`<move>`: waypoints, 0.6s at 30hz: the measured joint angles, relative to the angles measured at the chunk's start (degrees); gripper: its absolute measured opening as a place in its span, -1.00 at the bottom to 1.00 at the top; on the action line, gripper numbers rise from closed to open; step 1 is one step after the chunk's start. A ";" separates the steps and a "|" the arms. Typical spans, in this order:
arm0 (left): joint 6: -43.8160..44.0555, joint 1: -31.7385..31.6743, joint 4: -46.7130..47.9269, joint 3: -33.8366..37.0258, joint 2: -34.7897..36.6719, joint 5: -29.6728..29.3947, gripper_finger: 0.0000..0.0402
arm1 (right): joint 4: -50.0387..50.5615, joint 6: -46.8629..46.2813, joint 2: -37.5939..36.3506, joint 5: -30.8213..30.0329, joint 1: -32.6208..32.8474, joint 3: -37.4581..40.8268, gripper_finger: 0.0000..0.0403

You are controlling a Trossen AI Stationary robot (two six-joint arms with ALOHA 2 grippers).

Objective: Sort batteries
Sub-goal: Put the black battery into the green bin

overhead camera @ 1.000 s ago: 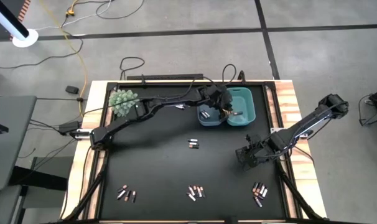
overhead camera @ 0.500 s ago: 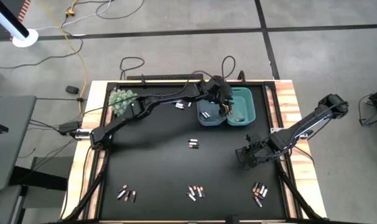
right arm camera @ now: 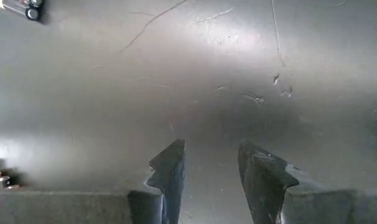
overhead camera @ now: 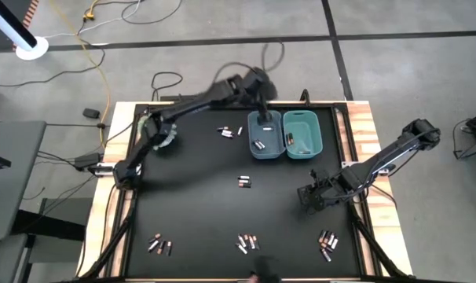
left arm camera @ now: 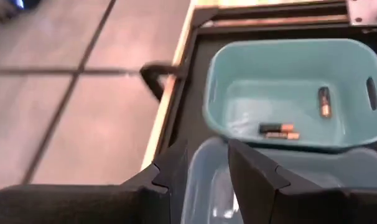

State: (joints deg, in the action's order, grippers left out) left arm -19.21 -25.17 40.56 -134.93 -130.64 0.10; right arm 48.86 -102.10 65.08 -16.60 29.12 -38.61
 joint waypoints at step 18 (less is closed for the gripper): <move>0.36 -14.36 23.35 0.52 1.69 15.50 -0.49 | 0.06 0.63 0.02 0.00 -4.21 0.00 -0.19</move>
State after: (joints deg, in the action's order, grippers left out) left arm -18.85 -39.53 63.91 -134.42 -128.95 15.59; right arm 48.92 -101.47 65.10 -16.60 24.92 -38.61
